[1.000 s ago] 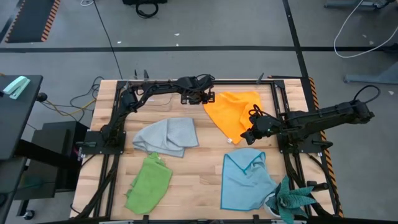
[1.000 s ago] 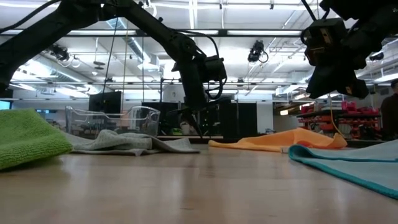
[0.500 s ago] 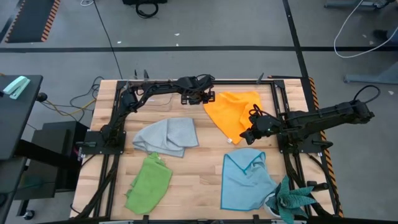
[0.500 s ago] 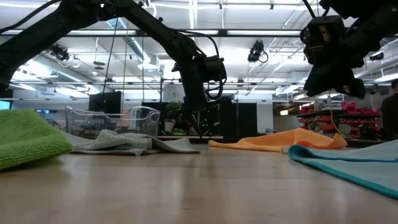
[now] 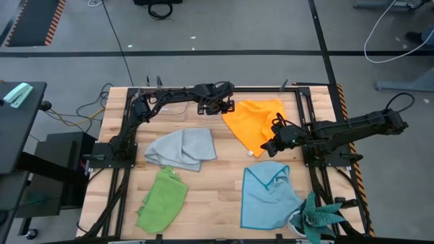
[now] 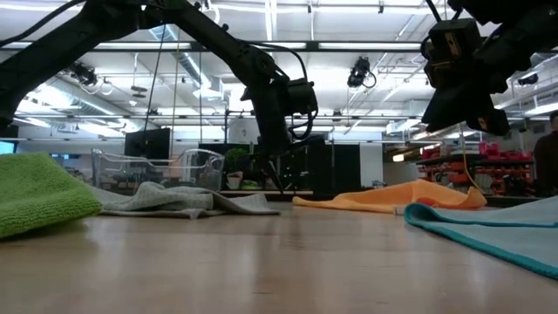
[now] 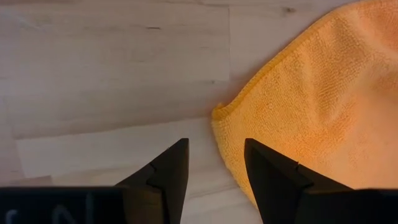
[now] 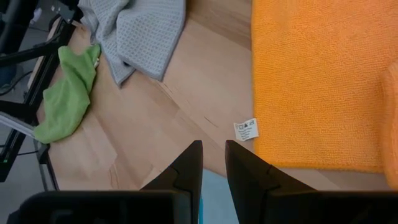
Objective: Fold microfiber towels
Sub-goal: Fold the orange microfiber cloth
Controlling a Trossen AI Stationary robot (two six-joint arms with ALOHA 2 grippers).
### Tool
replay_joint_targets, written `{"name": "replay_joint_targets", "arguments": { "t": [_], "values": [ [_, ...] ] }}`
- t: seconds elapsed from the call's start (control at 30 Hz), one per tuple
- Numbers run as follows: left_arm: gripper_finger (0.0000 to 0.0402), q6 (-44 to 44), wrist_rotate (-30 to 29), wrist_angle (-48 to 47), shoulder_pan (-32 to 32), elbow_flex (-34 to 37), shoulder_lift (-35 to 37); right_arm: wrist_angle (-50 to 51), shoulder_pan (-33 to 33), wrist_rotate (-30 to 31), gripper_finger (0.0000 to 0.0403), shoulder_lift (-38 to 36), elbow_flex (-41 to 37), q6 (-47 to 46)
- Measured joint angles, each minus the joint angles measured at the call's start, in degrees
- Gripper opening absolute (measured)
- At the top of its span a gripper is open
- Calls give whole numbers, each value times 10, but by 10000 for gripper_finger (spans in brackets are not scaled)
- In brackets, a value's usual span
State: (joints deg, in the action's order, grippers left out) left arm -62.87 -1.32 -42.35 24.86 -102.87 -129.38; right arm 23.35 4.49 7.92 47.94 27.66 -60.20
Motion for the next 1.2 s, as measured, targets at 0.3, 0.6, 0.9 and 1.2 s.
{"name": "replay_joint_targets", "arguments": {
  "t": [0.3,0.6,0.9,1.2],
  "values": [
    [157,-1,39,71,-16,0,-16,-2,-1,7,77,0,0,-7],
    [130,53,45,21,-16,0,-17,-5,17,6,77,0,0,-26],
    [110,57,39,6,-14,0,-18,-6,17,6,77,0,0,-26],
    [105,35,71,58,-29,-1,-39,-6,16,6,77,0,0,-23]
  ]
}}
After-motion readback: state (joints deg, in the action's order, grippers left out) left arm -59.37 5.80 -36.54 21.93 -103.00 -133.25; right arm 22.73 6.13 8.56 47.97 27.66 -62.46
